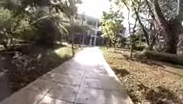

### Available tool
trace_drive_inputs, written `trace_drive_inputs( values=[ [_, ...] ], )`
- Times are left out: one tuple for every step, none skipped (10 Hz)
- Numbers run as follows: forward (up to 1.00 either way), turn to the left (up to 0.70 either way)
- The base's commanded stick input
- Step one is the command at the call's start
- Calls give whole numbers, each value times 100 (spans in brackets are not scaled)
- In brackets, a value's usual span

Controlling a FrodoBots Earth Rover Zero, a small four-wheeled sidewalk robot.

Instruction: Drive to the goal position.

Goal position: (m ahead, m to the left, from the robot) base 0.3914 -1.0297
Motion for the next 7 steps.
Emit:
trace_drive_inputs(
  values=[
    [50, 0],
    [50, 0],
    [50, 0],
    [50, 0],
    [50, 0],
    [50, 0],
    [50, 0]
  ],
)
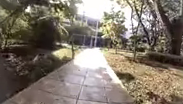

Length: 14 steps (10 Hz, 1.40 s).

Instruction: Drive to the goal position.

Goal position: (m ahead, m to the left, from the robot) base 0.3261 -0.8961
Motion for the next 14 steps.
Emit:
trace_drive_inputs(
  values=[
    [50, 0],
    [50, 0],
    [50, 0],
    [50, 0],
    [50, 0],
    [50, 0],
    [50, 0],
    [50, 0],
    [50, 0],
    [50, 0],
    [50, 0],
    [50, 0],
    [50, 0],
    [50, 0]
  ],
)
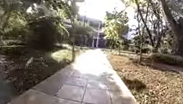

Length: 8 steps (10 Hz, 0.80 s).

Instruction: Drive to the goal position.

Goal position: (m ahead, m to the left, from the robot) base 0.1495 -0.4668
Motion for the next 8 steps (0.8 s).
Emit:
trace_drive_inputs(
  values=[
    [50, 0],
    [50, 0],
    [50, 0],
    [47, 0],
    [38, 0],
    [28, 0],
    [19, 0],
    [10, 0]
  ],
)
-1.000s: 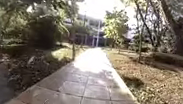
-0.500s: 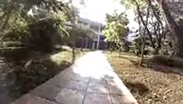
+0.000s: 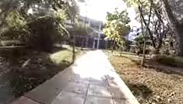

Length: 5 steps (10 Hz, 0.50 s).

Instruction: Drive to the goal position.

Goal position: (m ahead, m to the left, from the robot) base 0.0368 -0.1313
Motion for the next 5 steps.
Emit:
trace_drive_inputs(
  values=[
    [1, 0],
    [0, 0],
    [0, 0],
    [0, 0],
    [0, 0]
  ],
)
